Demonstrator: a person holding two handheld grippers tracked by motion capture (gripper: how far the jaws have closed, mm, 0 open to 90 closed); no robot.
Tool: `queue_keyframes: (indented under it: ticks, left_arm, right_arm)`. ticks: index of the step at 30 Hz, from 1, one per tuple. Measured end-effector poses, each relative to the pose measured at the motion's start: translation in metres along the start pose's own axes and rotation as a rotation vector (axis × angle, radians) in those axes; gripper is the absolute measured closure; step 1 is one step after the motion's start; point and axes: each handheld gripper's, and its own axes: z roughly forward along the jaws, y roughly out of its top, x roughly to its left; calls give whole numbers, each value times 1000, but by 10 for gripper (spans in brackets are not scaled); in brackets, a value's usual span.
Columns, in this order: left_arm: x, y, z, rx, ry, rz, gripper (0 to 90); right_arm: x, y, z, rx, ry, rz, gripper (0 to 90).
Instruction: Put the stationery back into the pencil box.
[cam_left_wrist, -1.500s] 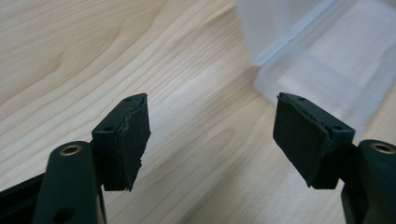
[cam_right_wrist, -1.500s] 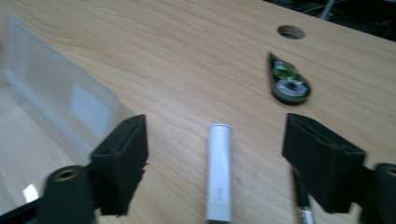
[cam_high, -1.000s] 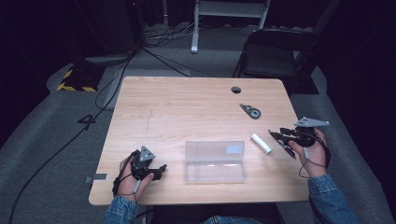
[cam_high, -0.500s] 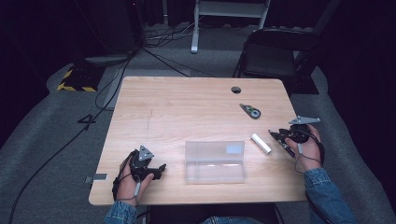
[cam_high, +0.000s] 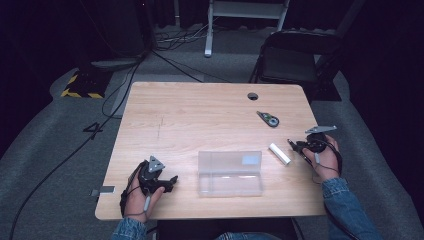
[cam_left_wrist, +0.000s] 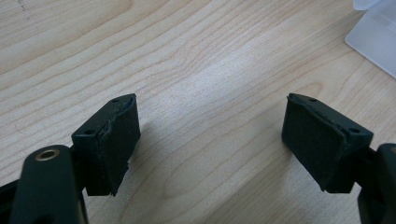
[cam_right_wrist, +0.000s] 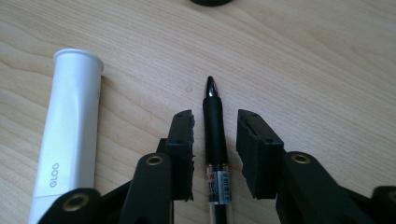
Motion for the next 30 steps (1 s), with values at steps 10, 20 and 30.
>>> queue_keyframes:
  ticks: [10,20,30]
  left_arm:
    - [0,0,0,0,0,0,198]
    - [0,0,0,0,-1,-1,197]
    - [0,0,0,1,-1,0,197]
  right_arm:
    - [-1,0,1,8,7,16,804]
    - [2,3,-4,25,-11,33,809]
    - [8,11,-22,-19,-6,18,809]
